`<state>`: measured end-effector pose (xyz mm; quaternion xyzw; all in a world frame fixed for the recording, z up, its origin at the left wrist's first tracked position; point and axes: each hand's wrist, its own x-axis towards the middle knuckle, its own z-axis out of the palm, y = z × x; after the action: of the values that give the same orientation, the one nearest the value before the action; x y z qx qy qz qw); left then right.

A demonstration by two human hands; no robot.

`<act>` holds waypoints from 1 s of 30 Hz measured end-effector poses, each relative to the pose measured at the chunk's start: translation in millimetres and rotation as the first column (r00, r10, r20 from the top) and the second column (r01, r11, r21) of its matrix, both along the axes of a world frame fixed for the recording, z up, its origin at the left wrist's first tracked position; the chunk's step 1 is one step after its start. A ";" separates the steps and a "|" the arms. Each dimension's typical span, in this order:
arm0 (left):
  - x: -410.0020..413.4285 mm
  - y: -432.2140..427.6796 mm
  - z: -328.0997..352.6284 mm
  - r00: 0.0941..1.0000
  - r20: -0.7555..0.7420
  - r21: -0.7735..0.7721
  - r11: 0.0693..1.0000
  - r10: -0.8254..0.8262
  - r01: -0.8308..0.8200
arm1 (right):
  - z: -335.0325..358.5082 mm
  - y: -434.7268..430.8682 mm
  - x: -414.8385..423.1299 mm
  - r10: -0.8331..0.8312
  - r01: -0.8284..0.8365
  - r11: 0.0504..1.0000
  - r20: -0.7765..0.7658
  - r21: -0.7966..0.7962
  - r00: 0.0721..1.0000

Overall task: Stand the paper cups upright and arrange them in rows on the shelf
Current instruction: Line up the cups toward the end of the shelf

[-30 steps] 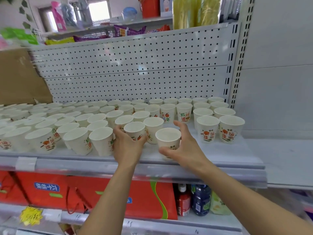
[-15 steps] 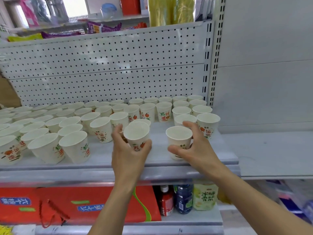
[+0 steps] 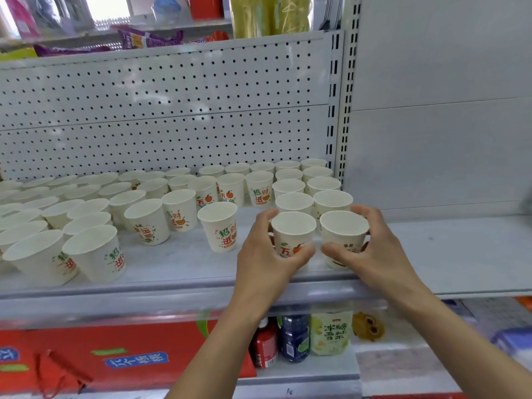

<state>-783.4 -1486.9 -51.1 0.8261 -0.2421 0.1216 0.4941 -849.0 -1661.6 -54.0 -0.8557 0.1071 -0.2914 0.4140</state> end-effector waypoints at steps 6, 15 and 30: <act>1.4 -7.6 -4.6 1.000 0.014 0.019 1.000 0.021 -0.021 | -1.2 -6.4 0.5 0.023 -0.023 1.000 0.007 0.001 1.000; 0.2 -13.0 -5.7 0.999 0.043 0.019 1.000 0.015 -0.016 | -1.3 -9.1 2.4 0.055 -0.055 0.998 -0.016 -0.009 0.998; 25.4 76.3 23.9 0.899 0.416 0.251 0.933 0.136 -0.257 | 49.1 -27.1 -0.3 0.105 -0.098 0.993 0.115 -0.068 0.988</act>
<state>-757.9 -1410.6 -27.1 0.8704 -0.2661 0.2963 0.2897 -849.3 -1688.6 -4.8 -0.8535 0.0294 -0.3235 0.4074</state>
